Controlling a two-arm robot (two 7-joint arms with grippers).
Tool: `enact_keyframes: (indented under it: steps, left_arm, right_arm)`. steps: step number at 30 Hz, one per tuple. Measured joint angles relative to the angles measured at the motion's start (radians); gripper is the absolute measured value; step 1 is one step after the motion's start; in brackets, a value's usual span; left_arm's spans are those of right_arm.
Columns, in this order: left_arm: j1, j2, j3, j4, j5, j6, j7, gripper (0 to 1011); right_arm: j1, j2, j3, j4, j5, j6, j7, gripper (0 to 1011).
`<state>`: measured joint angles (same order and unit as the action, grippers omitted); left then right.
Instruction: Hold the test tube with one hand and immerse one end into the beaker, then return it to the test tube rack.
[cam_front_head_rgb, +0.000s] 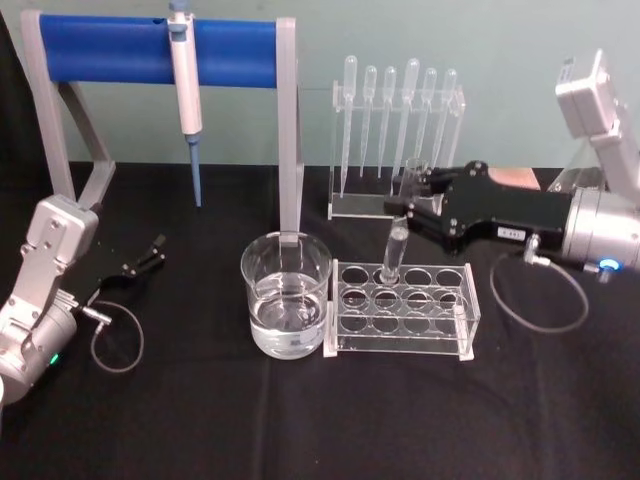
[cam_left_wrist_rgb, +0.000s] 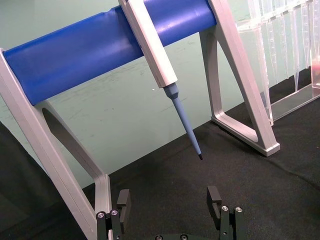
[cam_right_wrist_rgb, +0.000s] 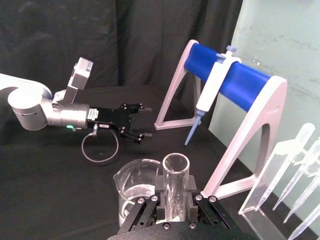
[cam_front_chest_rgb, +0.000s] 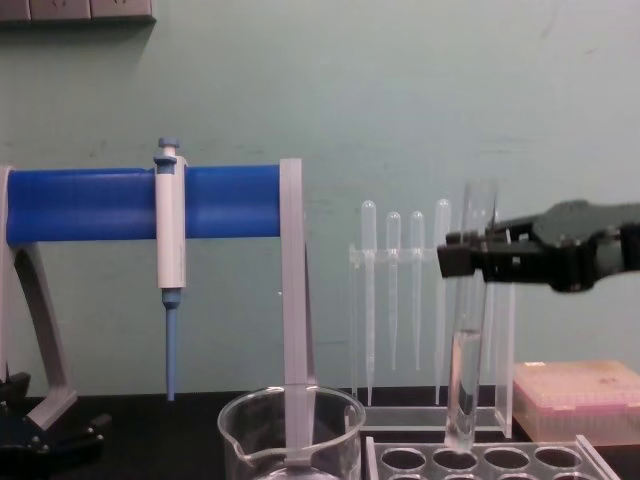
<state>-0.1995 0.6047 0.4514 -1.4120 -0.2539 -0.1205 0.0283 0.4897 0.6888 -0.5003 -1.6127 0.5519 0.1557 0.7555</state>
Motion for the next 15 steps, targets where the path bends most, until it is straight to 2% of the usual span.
enact_keyframes:
  steps: [6,15]
  left_arm:
    - [0.0,0.0,0.0,0.0,0.0,0.0,0.0,1000]
    - [0.0,0.0,0.0,0.0,0.0,0.0,0.0,1000]
  right_arm:
    - [0.039,0.017,0.001,-0.018,0.018,0.039,-0.009,234]
    - [0.069,0.035,0.007,-0.033,0.052,0.066,-0.03,234]
